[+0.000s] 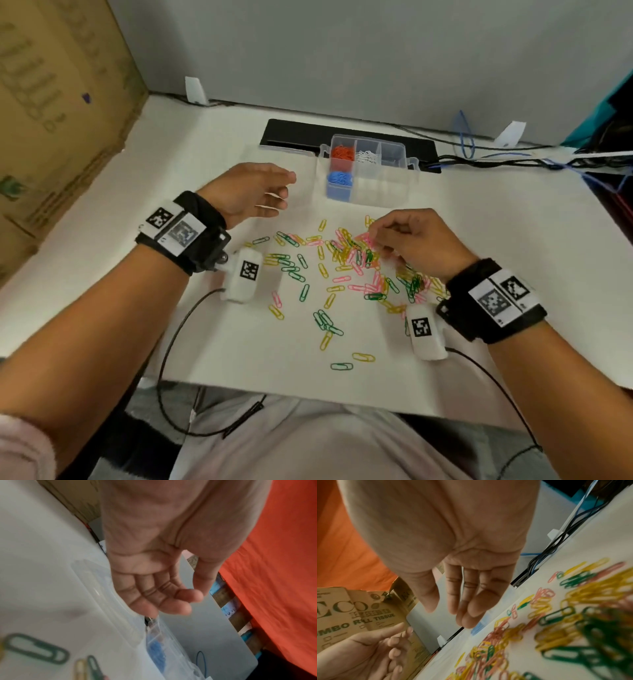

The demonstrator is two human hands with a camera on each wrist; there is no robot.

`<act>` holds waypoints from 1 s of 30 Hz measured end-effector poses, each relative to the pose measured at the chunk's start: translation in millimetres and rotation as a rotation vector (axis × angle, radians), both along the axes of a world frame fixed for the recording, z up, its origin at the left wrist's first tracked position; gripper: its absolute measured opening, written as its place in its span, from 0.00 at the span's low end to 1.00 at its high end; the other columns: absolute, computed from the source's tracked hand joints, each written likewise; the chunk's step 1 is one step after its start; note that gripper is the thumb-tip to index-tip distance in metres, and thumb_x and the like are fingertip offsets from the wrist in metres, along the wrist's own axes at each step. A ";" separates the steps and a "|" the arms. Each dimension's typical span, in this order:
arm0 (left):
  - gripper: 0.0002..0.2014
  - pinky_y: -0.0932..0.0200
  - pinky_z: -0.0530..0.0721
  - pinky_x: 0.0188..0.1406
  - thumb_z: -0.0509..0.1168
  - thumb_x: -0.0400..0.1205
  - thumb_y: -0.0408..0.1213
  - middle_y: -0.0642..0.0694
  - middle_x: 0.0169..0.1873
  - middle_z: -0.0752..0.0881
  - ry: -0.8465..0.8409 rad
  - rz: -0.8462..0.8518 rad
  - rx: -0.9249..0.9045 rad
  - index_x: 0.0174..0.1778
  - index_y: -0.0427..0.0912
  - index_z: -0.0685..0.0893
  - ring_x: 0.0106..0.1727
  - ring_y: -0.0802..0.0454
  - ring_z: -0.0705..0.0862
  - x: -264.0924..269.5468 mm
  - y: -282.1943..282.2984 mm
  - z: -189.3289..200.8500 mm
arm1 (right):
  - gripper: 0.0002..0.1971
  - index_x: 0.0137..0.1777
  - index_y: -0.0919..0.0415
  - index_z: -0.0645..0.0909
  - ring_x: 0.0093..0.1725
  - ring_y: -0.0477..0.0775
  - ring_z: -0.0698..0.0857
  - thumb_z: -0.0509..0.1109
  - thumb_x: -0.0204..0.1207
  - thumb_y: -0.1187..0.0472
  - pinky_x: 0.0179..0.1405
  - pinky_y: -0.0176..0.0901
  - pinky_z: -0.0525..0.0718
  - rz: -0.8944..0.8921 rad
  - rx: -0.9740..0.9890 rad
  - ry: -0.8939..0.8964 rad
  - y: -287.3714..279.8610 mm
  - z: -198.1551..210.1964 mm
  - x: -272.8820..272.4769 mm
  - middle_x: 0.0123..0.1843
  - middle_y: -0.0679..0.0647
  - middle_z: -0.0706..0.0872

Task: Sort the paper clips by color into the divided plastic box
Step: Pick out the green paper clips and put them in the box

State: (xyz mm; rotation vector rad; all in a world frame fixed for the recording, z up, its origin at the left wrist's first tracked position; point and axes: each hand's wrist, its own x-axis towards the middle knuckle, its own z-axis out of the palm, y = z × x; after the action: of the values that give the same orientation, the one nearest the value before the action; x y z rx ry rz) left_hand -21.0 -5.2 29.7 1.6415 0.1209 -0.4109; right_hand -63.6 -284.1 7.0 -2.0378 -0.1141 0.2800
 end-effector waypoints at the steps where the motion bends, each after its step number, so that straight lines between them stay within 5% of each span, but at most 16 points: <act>1: 0.03 0.57 0.81 0.45 0.66 0.85 0.38 0.49 0.32 0.82 0.002 0.012 0.004 0.48 0.44 0.84 0.35 0.51 0.83 -2.3 3.3 -1.3 | 0.07 0.42 0.53 0.90 0.35 0.58 0.84 0.73 0.80 0.62 0.31 0.45 0.82 0.010 -0.005 -0.001 5.3 1.1 0.7 0.40 0.64 0.90; 4: 0.02 0.58 0.82 0.43 0.66 0.84 0.36 0.48 0.33 0.82 0.020 0.030 0.005 0.47 0.44 0.84 0.35 0.51 0.83 -10.5 9.9 -3.9 | 0.07 0.44 0.56 0.89 0.33 0.48 0.86 0.71 0.81 0.64 0.28 0.38 0.81 0.017 0.012 0.005 17.0 6.9 -0.5 0.35 0.51 0.90; 11: 0.04 0.61 0.81 0.36 0.66 0.84 0.35 0.47 0.32 0.82 0.058 0.024 0.048 0.45 0.44 0.84 0.32 0.52 0.82 -30.6 -7.3 -17.9 | 0.09 0.40 0.56 0.89 0.29 0.41 0.84 0.72 0.78 0.68 0.28 0.32 0.80 -0.170 -0.040 -0.118 19.4 14.0 12.3 0.37 0.51 0.90; 16: 0.04 0.63 0.79 0.32 0.68 0.83 0.35 0.47 0.31 0.83 0.036 -0.031 0.109 0.42 0.44 0.85 0.30 0.54 0.82 -52.5 -20.4 -27.7 | 0.03 0.41 0.59 0.90 0.41 0.50 0.88 0.76 0.74 0.61 0.44 0.43 0.87 -0.027 -0.421 -0.125 51.9 -6.4 23.8 0.39 0.51 0.90; 19: 0.05 0.64 0.79 0.31 0.68 0.83 0.34 0.47 0.31 0.83 0.014 -0.024 0.116 0.42 0.44 0.86 0.30 0.55 0.82 -62.0 -21.0 -28.3 | 0.14 0.49 0.61 0.87 0.46 0.55 0.88 0.80 0.70 0.53 0.47 0.47 0.89 -0.015 -0.632 -0.013 62.7 -14.8 32.0 0.46 0.55 0.90; 22: 0.07 0.67 0.80 0.27 0.66 0.84 0.31 0.47 0.31 0.83 -0.001 -0.030 0.108 0.42 0.44 0.86 0.27 0.56 0.82 -68.3 -20.0 -27.9 | 0.12 0.54 0.65 0.86 0.51 0.59 0.87 0.75 0.74 0.59 0.47 0.46 0.87 0.007 -0.713 -0.004 60.7 -11.1 33.4 0.52 0.59 0.89; 27: 0.07 0.65 0.81 0.31 0.67 0.83 0.30 0.48 0.31 0.85 -0.018 -0.025 0.147 0.41 0.45 0.86 0.30 0.56 0.82 -60.4 -28.8 -23.7 | 0.08 0.52 0.67 0.89 0.34 0.49 0.83 0.73 0.77 0.64 0.26 0.34 0.78 -0.035 -0.380 0.130 34.9 -2.7 22.4 0.36 0.54 0.87; 30: 0.06 0.60 0.82 0.36 0.68 0.82 0.31 0.47 0.34 0.87 -0.051 -0.059 0.253 0.41 0.45 0.87 0.34 0.54 0.84 -42.4 -43.4 -21.8 | 0.06 0.48 0.66 0.89 0.39 0.54 0.85 0.74 0.77 0.63 0.26 0.37 0.78 -0.070 -0.237 0.178 21.3 0.7 18.1 0.41 0.60 0.91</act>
State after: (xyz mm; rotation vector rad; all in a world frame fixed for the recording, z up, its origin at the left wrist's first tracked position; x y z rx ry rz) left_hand -63.4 -48.6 7.9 1.9068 0.0887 -0.4110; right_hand -45.5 -262.8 7.6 -2.2349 0.1053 0.4462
